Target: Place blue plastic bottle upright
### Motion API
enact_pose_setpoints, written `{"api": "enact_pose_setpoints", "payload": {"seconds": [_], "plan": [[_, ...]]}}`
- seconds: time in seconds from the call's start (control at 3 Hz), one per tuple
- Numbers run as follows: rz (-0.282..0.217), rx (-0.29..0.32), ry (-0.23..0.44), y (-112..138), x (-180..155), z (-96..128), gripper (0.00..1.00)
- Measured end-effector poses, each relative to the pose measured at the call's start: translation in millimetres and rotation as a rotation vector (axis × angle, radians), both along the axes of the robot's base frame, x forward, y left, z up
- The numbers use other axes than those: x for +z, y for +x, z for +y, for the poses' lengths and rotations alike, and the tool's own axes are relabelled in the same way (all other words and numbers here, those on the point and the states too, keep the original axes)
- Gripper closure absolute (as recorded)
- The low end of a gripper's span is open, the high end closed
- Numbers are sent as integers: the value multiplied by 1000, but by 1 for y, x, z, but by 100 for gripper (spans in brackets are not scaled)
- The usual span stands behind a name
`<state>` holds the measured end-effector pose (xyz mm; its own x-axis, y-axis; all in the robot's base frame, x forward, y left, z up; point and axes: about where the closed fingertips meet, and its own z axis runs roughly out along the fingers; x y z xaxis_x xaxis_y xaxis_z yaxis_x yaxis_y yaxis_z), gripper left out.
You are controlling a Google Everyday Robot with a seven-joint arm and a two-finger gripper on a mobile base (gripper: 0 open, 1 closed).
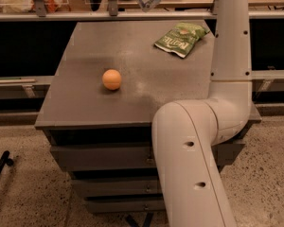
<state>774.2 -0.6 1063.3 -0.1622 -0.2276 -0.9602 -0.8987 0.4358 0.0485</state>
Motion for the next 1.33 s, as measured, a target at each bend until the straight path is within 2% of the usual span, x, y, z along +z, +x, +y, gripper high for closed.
{"api": "enact_pose_setpoints", "payload": {"seconds": [0.33, 0.67, 1.0, 1.33], "plan": [[28, -13, 0, 11, -46, -3, 100], [8, 6, -59, -18, -41, 29, 100], [-149, 41, -204, -76, 18, 78, 100], [-301, 21, -357, -124, 92, 86, 100]]}}
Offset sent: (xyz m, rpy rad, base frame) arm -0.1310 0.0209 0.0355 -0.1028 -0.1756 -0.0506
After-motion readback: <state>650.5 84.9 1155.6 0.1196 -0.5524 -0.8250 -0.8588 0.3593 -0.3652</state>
